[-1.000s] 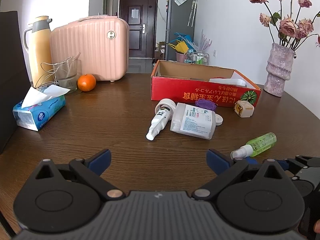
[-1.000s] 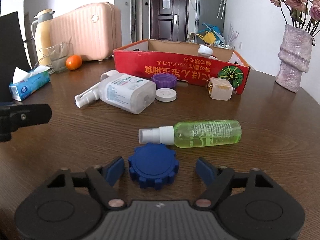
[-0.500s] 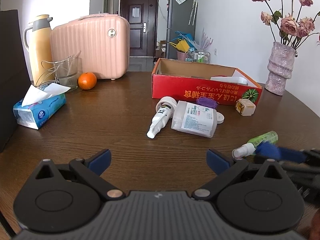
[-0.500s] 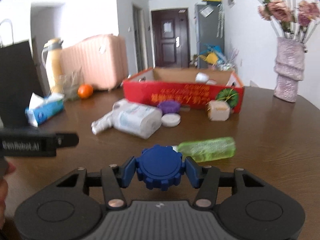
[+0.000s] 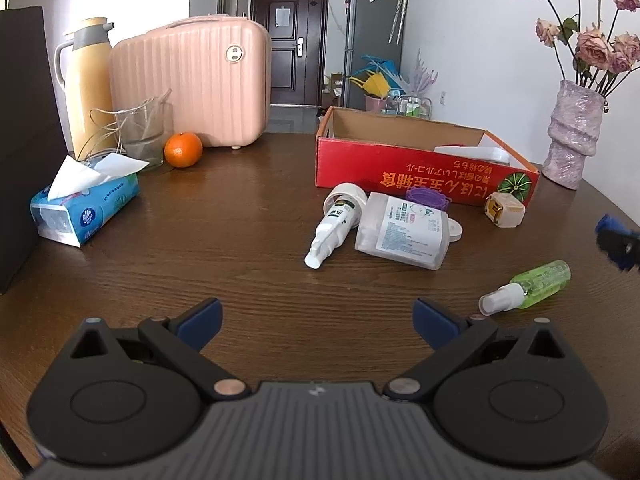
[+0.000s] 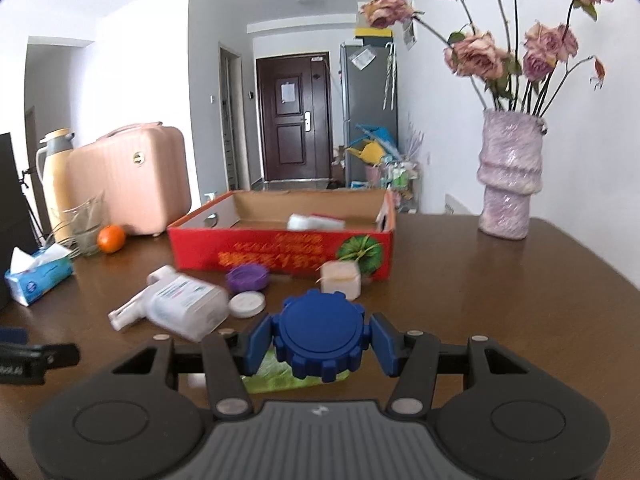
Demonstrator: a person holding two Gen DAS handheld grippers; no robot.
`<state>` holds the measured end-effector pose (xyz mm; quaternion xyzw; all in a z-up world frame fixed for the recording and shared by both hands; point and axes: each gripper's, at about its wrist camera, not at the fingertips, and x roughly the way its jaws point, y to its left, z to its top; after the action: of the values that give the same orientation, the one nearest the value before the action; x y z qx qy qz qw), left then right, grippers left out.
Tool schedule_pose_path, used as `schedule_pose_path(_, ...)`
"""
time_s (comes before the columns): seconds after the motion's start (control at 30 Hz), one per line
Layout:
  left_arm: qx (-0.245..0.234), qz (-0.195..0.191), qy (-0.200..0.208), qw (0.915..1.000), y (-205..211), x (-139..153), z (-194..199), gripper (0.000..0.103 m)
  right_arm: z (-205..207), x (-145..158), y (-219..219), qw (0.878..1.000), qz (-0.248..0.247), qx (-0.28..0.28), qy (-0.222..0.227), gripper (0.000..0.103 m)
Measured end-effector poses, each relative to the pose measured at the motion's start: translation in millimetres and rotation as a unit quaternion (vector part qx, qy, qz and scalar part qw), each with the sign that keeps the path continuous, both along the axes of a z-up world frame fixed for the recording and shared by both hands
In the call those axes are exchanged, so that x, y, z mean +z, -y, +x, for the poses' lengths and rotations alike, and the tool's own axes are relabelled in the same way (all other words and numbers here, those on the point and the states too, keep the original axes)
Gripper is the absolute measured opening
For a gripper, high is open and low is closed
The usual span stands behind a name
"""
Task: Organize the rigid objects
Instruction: 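Grasp the blue gear-shaped cap with the right gripper, then lift the blue cap with the right gripper while the left gripper grasps the large white bottle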
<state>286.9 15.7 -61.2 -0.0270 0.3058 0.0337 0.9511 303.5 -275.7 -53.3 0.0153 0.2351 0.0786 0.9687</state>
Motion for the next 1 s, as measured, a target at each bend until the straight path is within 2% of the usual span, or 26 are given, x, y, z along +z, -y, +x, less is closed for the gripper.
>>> schedule_pose_path(0.27, -0.003, 0.007, -0.004, 1.0000, 3.5, -2.3, 5.4, 0.103, 14.4, -14.6, 19.1, 0.999, 0.030, -0.015, -0.009, 0.053)
schedule_pose_path(0.6, -0.044, 0.024, -0.008, 0.9987, 31.3, 5.5, 24.0, 0.103, 11.4, -16.7, 27.8, 0.998, 0.055, -0.023, -0.009, 0.053)
schedule_pose_path(0.8, -0.076, 0.061, 0.004, 0.9952, 57.7, 17.9, 61.4, 0.103, 11.4, -18.0, 32.7, 0.997, 0.061, -0.036, -0.007, 0.053)
schedule_pose_path(1.0, -0.084, 0.071, 0.005, 0.9939, 75.7, 7.7, 99.8, 0.103, 19.7, -27.4, 35.6, 0.997, 0.057, -0.044, -0.023, 0.053)
